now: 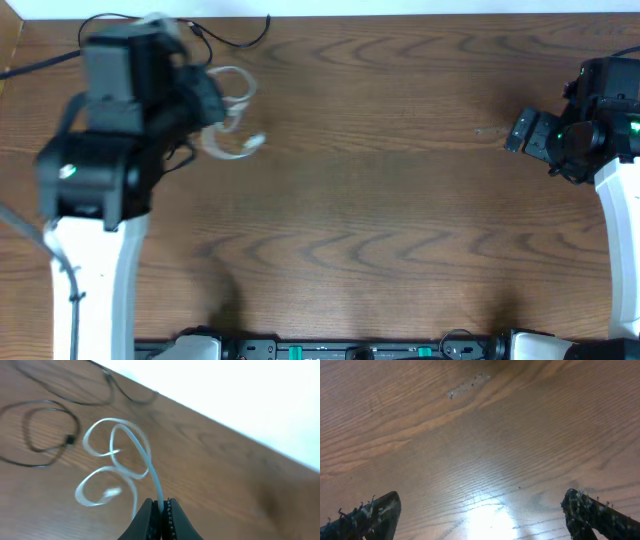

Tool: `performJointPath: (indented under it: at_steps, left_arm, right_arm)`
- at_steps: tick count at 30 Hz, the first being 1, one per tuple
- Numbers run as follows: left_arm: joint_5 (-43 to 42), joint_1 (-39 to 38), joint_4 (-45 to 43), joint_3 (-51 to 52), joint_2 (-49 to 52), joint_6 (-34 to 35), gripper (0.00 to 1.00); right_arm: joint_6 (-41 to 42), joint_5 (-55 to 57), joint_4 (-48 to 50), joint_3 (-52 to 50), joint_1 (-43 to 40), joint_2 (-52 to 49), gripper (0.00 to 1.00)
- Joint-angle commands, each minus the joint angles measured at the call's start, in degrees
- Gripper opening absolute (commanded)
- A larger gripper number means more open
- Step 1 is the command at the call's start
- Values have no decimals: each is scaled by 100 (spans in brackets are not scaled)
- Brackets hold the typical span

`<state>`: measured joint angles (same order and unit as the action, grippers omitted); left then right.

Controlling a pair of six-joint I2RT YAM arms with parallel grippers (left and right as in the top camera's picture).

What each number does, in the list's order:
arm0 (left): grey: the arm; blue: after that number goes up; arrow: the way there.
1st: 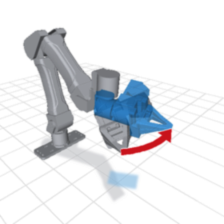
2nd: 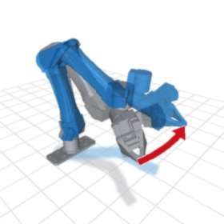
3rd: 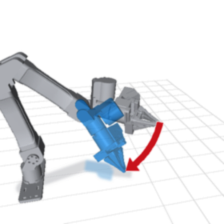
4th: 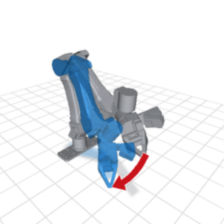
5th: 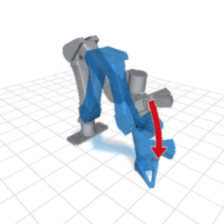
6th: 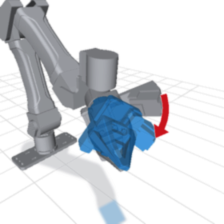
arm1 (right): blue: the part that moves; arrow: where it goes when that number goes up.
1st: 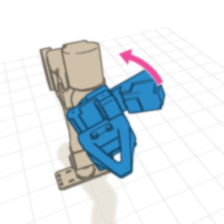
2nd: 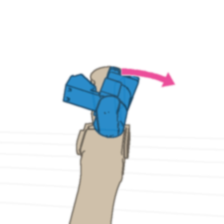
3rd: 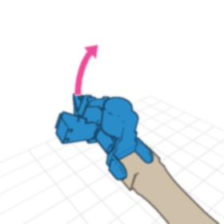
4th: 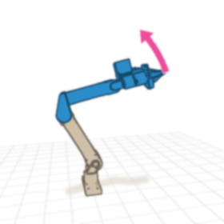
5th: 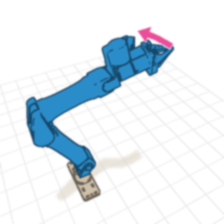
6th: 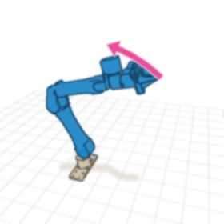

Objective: Untangle cables
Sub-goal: 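Lift the white cable with the left gripper and carry it left, then lower the white cable at the left table edge and open the left gripper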

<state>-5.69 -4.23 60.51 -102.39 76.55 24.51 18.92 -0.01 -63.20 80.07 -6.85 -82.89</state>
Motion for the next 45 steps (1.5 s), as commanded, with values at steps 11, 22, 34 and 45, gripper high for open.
performJointPath:
  at_steps: [11,22,34,45]
  left_arm:
    - [892,2135,-140,-59,170,389,7]
    - [2981,3571,-1200,-59,887,166,7]
    - [3254,4446,-2175,-59,2339,-525,7]
    - [2024,4472,-3329,-59,2761,-468,7]
  right_arm:
    - [76,52,-4,26,-20,4,99]
    - [76,52,-4,26,-20,4,99]
    - [76,52,-4,26,-20,4,99]
    - [76,52,-4,26,-20,4,99]
